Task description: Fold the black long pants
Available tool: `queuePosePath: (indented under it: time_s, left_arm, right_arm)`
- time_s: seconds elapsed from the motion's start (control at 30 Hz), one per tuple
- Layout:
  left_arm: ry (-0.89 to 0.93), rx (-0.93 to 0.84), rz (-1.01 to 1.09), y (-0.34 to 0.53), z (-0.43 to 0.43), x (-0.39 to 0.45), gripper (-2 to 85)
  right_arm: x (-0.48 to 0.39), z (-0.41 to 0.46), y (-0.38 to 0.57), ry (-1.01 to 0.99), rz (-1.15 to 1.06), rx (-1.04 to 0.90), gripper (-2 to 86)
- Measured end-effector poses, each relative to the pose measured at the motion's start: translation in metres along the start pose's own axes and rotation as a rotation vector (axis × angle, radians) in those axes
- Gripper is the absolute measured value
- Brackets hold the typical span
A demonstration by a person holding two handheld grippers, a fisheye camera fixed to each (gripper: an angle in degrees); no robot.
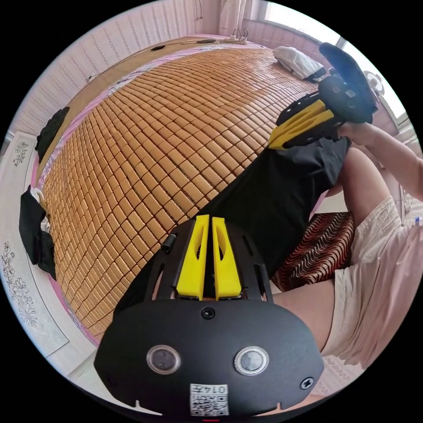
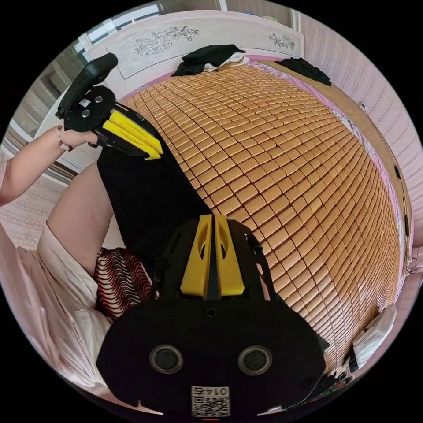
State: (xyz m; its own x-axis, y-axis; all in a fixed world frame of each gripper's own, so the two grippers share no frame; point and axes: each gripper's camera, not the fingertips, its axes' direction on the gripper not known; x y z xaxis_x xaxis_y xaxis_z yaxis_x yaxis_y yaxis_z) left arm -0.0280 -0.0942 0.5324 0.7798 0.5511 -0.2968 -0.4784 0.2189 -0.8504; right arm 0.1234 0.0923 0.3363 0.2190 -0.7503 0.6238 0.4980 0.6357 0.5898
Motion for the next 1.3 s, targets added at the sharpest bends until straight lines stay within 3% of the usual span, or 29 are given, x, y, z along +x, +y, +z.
queuePosePath:
  time_s: [0.2,0.43,0.63,0.8,0.97,1.3]
  left_arm:
    - [-0.052,-0.005,0.005,-0.022,0.013,0.015,-1.0]
    - [-0.029,0.0,0.004,-0.04,0.015,0.019,-1.0]
    - [-0.058,-0.03,0.013,-0.054,0.018,0.028,-0.9]
    - [-0.06,-0.051,0.009,-0.062,0.021,0.03,-0.9]
    - [-0.055,-0.056,0.021,-0.062,0.024,0.029,-1.0]
    - [-0.06,-0.046,0.019,-0.046,0.03,0.024,-0.9]
  right_arm:
    - [0.054,-0.041,0.034,0.004,0.25,0.13,1.4]
    - [0.198,-0.105,0.175,0.285,0.815,0.179,6.4]
    - [0.296,-0.127,0.234,0.288,1.175,0.252,8.4]
    - [0.323,-0.123,0.216,0.257,1.104,0.186,5.0]
    - [0.326,-0.159,0.211,0.289,1.009,0.248,1.6]
    - [0.383,-0.161,0.203,0.311,1.049,0.127,5.1]
